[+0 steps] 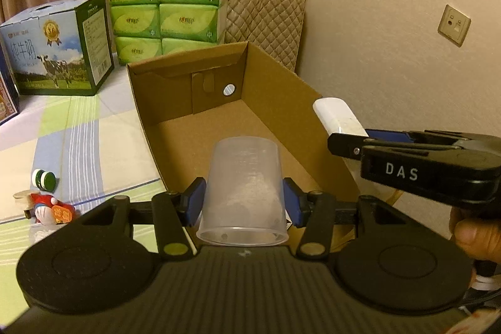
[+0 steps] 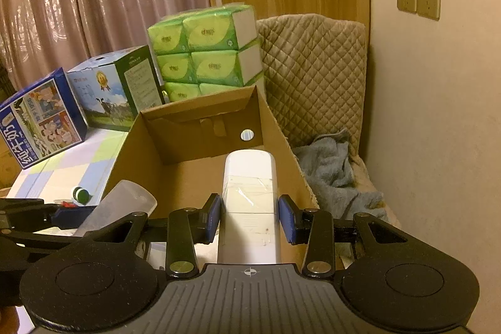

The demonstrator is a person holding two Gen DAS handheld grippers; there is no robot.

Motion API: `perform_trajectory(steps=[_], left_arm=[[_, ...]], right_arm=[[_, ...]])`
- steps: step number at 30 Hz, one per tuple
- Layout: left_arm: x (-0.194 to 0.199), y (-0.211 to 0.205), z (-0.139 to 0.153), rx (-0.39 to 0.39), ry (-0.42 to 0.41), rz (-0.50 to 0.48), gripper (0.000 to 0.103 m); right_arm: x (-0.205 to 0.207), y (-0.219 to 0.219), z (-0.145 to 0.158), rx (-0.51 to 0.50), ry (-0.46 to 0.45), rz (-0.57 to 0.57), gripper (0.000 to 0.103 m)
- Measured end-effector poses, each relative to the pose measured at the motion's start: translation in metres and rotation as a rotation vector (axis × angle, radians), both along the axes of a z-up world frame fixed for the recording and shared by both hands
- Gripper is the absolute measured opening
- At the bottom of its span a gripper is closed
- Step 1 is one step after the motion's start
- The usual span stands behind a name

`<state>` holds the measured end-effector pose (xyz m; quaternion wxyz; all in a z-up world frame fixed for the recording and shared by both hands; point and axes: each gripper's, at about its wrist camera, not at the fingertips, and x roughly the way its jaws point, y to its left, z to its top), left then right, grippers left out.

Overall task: Organize rigid objects
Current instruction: 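Open the left tool to drop the cup in the box while the right tool releases the power bank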

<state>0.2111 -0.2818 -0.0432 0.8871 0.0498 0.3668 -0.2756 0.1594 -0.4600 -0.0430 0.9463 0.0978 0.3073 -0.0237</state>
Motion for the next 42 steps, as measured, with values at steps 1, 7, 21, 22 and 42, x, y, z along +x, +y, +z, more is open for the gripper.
perform_trajectory(steps=[1, 7, 21, 22, 42], left_arm=[[0.001, 0.0, -0.001, -0.002, 0.001, 0.001, 0.048], [0.003, 0.001, -0.002, 0.001, 0.0, 0.012, 0.073], [-0.008, 0.054, 0.02, 0.001, -0.049, 0.138, 0.073], [-0.008, 0.057, 0.021, 0.0, -0.049, 0.144, 0.073], [-0.018, 0.096, 0.02, -0.019, -0.052, 0.211, 0.073]], right_arm=[[0.0, 0.0, -0.001, 0.001, 0.002, -0.001, 0.037], [0.002, 0.0, -0.003, 0.013, 0.006, 0.0, 0.037], [-0.001, 0.007, 0.002, 0.016, -0.003, 0.004, 0.037], [-0.002, 0.006, 0.002, 0.016, -0.003, 0.006, 0.037], [-0.008, 0.008, 0.006, 0.012, -0.048, -0.027, 0.059]])
